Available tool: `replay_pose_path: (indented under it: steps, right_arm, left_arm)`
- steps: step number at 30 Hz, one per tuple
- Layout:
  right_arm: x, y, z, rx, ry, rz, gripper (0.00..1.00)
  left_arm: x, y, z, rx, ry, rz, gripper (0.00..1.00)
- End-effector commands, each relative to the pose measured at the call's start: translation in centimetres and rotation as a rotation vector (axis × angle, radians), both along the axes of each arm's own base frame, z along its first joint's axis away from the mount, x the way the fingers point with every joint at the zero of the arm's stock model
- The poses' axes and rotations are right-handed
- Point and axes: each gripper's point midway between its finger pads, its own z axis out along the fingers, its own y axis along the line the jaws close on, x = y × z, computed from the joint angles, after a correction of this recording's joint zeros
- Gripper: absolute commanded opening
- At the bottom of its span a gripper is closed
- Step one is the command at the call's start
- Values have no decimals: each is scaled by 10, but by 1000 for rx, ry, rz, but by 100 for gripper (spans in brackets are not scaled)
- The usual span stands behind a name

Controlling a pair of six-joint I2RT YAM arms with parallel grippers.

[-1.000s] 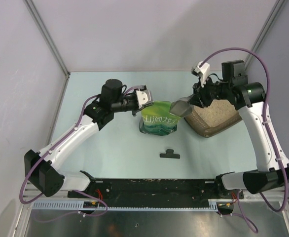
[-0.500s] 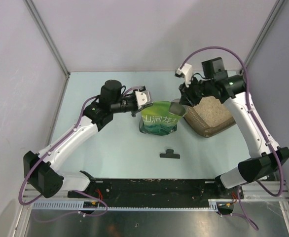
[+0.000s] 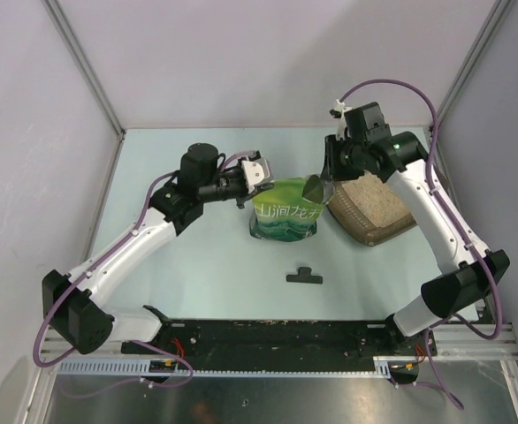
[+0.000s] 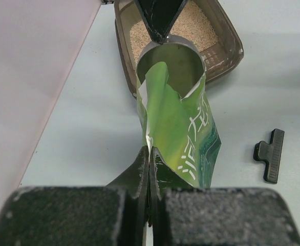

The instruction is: Fill the litter box with clean litter

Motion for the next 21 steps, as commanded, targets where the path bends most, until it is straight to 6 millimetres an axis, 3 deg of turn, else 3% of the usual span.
replay_pose_path:
  steps: [1, 4, 9, 19, 21]
  right_arm:
    - [26, -29, -1, -75, -59, -325, 0]
    - [27, -25, -20, -106, -19, -349, 0]
    - [27, -35, -50, -204, 29, -436, 0]
    - [7, -10, -106, -220, 138, -375, 0]
    - [-3, -5, -129, -217, 188, -364, 0]
  left_arm:
    - [-7, -5, 73, -152, -131, -16, 0]
    - [-9, -7, 74, -161, -122, -14, 0]
    - [-11, -9, 79, -174, -128, -16, 0]
    - [-14, -23, 86, -207, -133, -46, 0]
    - [-13, -26, 87, -217, -124, -49, 0]
